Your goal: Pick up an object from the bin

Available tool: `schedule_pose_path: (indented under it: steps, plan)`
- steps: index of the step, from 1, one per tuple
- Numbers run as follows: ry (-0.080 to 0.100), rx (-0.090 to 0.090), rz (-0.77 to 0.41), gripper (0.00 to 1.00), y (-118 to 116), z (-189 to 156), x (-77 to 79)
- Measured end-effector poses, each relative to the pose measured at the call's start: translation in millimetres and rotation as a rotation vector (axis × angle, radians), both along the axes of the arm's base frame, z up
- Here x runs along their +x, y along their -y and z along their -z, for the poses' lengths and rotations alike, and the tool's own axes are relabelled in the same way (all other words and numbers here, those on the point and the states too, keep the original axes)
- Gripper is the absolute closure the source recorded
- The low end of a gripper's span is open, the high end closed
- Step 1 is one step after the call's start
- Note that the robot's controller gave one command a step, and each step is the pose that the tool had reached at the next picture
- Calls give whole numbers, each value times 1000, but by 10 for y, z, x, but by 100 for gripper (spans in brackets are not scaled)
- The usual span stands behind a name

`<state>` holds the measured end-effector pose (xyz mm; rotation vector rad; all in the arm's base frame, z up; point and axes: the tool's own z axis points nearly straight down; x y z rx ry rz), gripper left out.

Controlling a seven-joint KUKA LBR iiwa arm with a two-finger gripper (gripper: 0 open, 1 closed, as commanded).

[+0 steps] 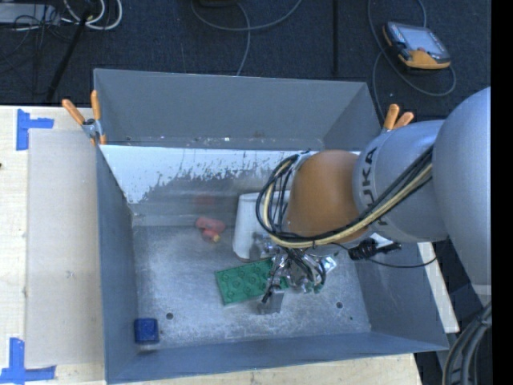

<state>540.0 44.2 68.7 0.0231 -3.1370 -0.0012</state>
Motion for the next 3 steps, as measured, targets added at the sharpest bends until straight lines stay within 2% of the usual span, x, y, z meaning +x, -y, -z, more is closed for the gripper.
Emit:
schedule_pose_path:
  steps: [1, 2, 3]
  plan:
    - [2, 0, 3, 0, 1, 2, -1]
    - [3, 0, 4, 100, 1, -3, 0]
    - [8, 0, 7, 100, 4, -451, 10]
